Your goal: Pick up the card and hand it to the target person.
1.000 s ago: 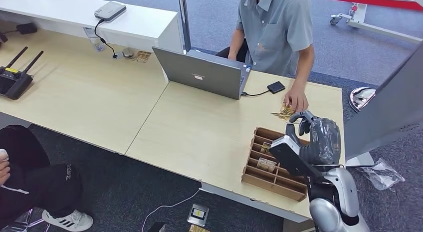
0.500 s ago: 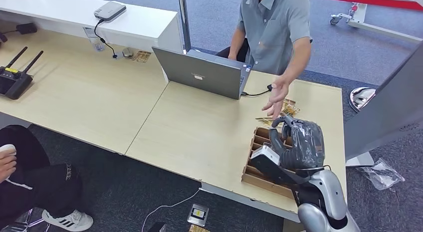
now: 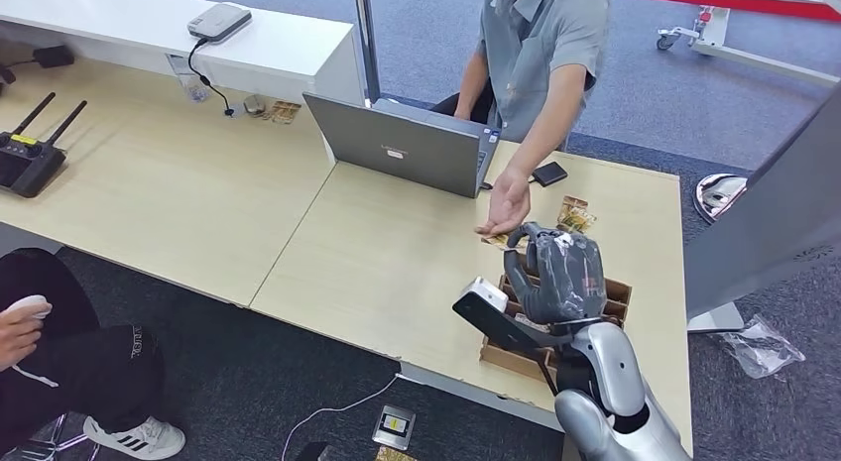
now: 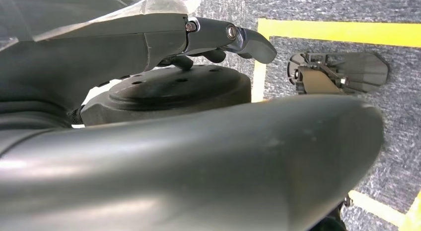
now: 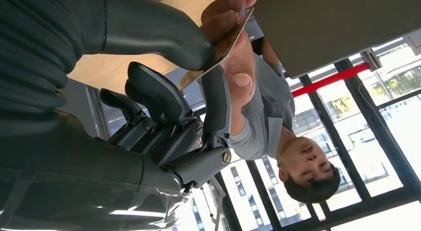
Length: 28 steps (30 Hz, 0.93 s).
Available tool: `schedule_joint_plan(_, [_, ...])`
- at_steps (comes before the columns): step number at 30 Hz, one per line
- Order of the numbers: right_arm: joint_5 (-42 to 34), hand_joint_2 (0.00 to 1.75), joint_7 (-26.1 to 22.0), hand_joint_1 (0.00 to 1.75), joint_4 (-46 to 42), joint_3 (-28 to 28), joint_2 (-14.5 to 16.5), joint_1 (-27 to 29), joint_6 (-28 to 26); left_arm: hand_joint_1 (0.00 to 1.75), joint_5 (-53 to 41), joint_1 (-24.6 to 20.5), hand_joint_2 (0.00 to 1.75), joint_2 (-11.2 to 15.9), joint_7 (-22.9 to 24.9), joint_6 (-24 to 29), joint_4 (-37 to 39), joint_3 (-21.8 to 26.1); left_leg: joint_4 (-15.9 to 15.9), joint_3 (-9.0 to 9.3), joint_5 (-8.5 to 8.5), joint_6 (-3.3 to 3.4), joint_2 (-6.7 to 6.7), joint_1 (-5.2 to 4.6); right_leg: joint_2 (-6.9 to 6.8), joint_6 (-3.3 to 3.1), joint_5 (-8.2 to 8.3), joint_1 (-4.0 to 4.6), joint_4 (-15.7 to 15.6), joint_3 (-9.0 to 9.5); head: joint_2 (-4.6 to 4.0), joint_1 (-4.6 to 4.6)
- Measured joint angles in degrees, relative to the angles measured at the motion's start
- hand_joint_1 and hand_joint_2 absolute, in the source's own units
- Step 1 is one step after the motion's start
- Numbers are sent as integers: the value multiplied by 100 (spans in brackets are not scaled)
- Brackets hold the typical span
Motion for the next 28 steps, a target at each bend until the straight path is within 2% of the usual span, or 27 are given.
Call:
schedule_joint_plan(1, [-8,175,19,0,87,34,33,-39,-8,0,7,-2,0,-11,9,36,0,0,0,0,0,0,0,0,0,0,0,0,0,0,0,0])
schedule_joint_plan(7, [-587,175,77,0,478,171,157,-195,148,0,49,-8,0,-54,30,169,-1,0,0,0,0,0,0,0,0,0,0,0,0,-1,0,-1])
schedule_joint_plan(14, [-2073,175,125,0,543,213,76,-199,1000,0,137,-6,0,-53,30,179,0,0,0,1,-1,1,1,0,0,0,0,-1,-3,-2,0,-1])
schedule_joint_plan(20, [-3369,175,-77,0,167,72,-229,-69,1731,0,231,-3,0,-53,11,188,0,0,1,1,-2,2,1,-1,0,0,0,-1,-7,-2,1,-1])
schedule_joint_plan(25, [-4190,175,-251,0,-354,-208,-574,164,2213,0,267,11,0,-45,-72,122,0,0,1,3,-5,7,0,-1,0,1,0,-2,-9,-1,1,-1])
schedule_joint_plan(28, [-4391,175,-281,0,-617,-405,-749,310,2360,0,277,22,0,-23,-112,48,0,0,1,3,-5,7,0,-1,0,1,0,-3,-9,-1,1,-1])
